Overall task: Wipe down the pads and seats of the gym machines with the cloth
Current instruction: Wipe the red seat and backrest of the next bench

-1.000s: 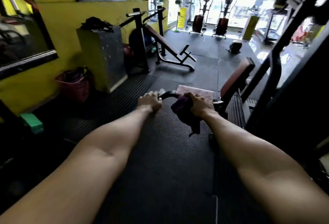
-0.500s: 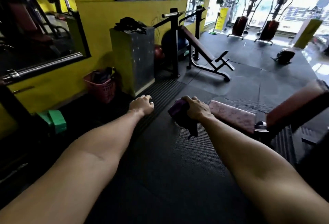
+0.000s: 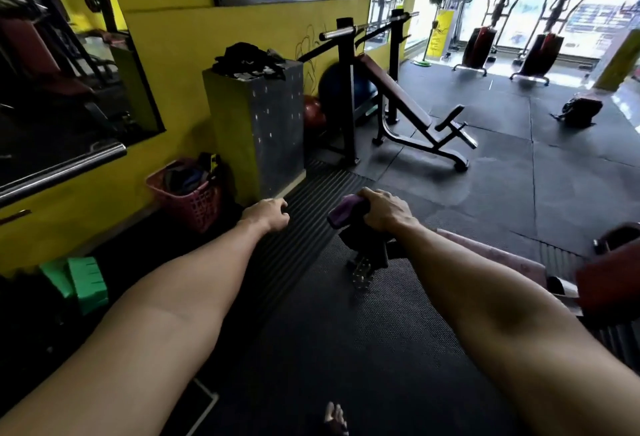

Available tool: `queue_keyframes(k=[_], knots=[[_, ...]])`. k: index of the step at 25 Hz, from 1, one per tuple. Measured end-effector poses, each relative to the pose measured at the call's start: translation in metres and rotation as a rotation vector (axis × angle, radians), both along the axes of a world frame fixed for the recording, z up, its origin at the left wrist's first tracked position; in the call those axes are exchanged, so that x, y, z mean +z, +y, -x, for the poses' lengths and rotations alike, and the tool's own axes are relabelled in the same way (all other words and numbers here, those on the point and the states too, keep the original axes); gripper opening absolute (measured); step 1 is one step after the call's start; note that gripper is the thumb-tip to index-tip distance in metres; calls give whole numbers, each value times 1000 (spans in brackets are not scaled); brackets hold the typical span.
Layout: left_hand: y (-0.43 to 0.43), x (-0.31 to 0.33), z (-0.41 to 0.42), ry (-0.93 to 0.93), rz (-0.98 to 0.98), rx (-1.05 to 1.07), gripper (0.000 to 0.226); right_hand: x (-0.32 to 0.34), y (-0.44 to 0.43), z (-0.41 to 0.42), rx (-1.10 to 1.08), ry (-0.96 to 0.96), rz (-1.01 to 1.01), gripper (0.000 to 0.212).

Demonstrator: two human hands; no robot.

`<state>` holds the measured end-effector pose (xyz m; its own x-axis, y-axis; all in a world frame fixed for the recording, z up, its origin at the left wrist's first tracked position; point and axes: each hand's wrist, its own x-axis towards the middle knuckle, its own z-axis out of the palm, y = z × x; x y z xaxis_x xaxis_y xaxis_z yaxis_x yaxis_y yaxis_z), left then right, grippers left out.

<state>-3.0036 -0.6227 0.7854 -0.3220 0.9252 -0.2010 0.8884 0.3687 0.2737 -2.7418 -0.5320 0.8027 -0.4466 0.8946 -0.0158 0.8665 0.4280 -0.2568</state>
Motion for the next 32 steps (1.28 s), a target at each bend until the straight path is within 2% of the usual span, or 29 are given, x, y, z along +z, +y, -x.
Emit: queue_keyframes(k=[4, 7, 10, 19, 32], knots=[[100, 13, 36, 2, 38, 25, 49, 1, 105, 46, 32, -33, 23, 52], [165, 22, 64, -43, -12, 37, 48, 5, 167, 79, 54, -24, 15, 57], [225, 8, 93, -33, 60, 27, 49, -1, 222, 112, 58, -18, 34, 60], [440, 4, 179, -5, 6, -122, 42, -16, 406, 182, -106, 56, 25, 54], [759, -12, 145, 28, 38, -338, 47, -44, 675, 159, -345, 56, 81, 48]])
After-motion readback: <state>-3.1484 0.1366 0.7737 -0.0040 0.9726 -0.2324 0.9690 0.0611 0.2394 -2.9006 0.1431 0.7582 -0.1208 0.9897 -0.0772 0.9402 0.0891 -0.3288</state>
